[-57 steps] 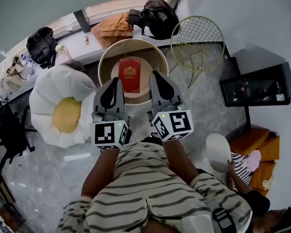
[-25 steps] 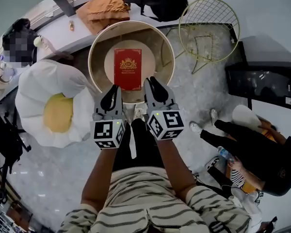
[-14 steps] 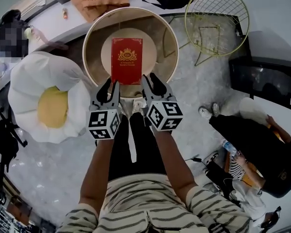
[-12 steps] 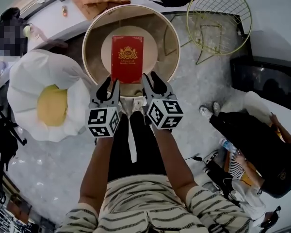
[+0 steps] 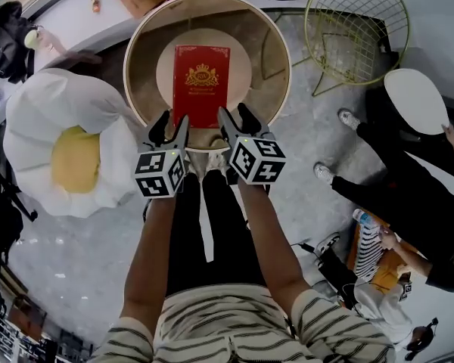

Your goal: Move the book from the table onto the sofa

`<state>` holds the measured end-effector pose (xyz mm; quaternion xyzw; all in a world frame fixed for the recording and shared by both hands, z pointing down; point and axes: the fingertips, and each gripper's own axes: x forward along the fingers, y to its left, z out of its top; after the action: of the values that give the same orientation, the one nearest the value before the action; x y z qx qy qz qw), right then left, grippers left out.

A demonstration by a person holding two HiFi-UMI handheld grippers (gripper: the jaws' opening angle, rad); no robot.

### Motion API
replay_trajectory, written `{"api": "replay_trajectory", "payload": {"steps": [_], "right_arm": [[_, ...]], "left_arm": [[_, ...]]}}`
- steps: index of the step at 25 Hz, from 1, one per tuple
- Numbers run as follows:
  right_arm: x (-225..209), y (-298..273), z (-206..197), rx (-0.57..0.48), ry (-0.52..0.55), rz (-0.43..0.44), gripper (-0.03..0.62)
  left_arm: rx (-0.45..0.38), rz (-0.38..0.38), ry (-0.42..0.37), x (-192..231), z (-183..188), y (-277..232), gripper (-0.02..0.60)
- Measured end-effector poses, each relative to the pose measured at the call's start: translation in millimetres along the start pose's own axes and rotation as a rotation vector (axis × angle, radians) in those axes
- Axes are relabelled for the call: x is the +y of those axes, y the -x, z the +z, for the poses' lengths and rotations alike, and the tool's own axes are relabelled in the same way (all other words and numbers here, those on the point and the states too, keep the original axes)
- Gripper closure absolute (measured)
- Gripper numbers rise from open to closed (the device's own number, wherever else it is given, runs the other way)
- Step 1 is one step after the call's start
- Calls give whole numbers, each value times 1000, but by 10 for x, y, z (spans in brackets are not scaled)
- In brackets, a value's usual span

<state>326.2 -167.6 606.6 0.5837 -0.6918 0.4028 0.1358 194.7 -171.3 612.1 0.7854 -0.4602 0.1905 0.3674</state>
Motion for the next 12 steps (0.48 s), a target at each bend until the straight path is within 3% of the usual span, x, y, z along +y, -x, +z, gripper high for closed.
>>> {"api": "replay_trajectory", "payload": {"steps": [12], "right_arm": [[-386, -702, -389, 95, -34, -3, 323]], "left_arm": [[104, -16, 27, 377, -366, -697, 345]]}}
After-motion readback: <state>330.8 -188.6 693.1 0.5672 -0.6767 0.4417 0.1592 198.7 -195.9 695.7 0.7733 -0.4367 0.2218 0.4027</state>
